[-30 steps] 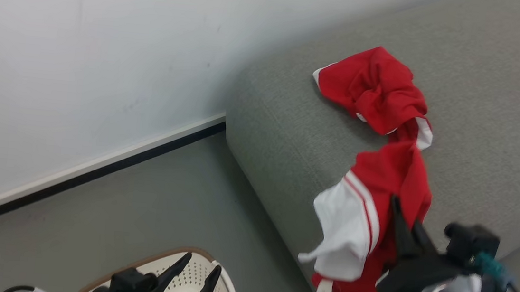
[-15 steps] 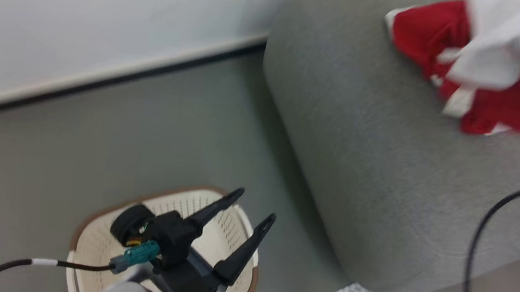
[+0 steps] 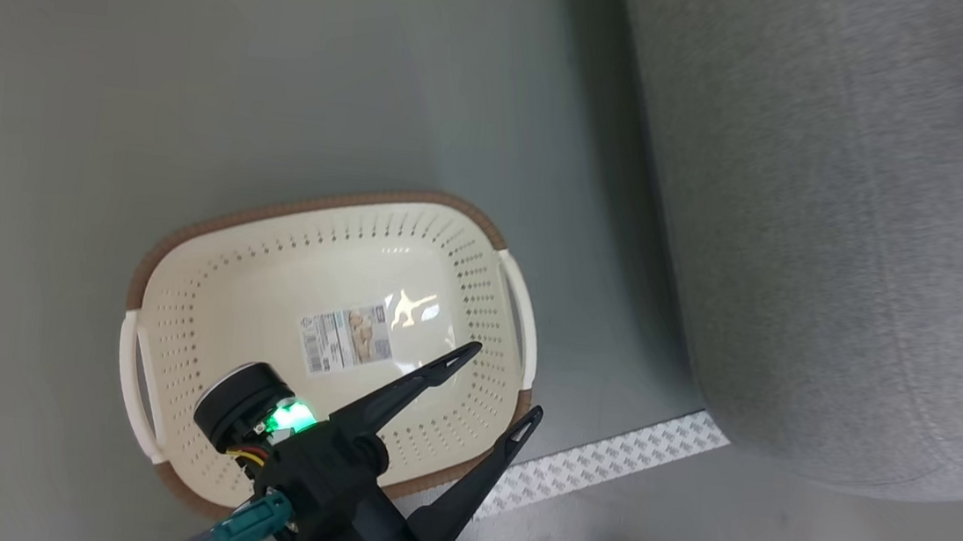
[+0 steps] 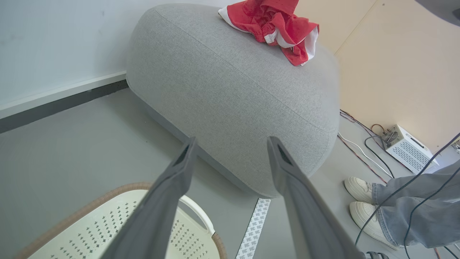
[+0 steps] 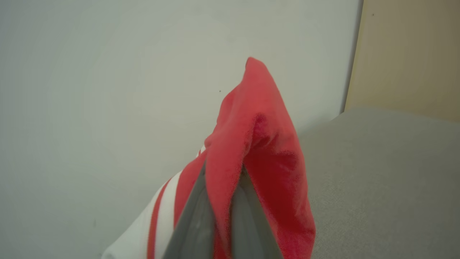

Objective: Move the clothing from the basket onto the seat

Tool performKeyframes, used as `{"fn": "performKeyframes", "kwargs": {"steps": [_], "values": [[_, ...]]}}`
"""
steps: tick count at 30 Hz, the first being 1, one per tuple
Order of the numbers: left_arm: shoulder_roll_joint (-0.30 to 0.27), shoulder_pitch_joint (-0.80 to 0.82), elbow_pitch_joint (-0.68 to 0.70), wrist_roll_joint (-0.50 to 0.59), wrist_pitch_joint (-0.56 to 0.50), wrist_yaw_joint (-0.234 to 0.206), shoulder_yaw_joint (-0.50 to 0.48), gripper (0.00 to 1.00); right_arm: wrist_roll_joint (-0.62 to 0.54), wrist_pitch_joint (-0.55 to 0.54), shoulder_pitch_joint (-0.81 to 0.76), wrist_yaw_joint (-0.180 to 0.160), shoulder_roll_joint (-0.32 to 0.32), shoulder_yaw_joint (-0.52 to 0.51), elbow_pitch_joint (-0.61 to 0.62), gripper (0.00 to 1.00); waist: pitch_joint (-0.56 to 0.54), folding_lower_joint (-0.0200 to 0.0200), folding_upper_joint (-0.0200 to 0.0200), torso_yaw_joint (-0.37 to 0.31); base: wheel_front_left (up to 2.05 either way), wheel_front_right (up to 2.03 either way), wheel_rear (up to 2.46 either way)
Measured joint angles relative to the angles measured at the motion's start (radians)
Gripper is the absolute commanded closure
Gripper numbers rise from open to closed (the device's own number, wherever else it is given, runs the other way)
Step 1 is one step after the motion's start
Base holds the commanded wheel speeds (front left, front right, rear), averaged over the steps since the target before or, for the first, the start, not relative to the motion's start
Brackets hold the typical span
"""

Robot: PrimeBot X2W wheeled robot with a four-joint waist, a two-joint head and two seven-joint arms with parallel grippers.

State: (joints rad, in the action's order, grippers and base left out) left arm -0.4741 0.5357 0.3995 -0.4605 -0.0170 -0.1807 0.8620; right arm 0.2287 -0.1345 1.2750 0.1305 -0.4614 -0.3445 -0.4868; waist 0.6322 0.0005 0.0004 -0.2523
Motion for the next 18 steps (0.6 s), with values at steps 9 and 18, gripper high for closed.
{"fn": "performKeyframes", "kwargs": {"steps": [9, 18], "values": [[-0.013, -0.004, 0.043, 0.006, 0.003, -0.023, -0.012, 0.0, -0.093, 0.075, -0.041, 0.0, 0.034, -0.128, -0.172, 1.0, 0.122, -0.0002, 0.0, 0.034, 0.0, 0.0, 0.0], [-0.007, -0.021, 0.009, -0.02, 0.082, -0.024, -0.045, 0.0, -0.128, 0.152, -0.154, 0.0, 0.078, -0.2, -0.21, 0.0, 0.091, -0.0005, -0.0002, 0.05, 0.0, 0.0, 0.0]]}}
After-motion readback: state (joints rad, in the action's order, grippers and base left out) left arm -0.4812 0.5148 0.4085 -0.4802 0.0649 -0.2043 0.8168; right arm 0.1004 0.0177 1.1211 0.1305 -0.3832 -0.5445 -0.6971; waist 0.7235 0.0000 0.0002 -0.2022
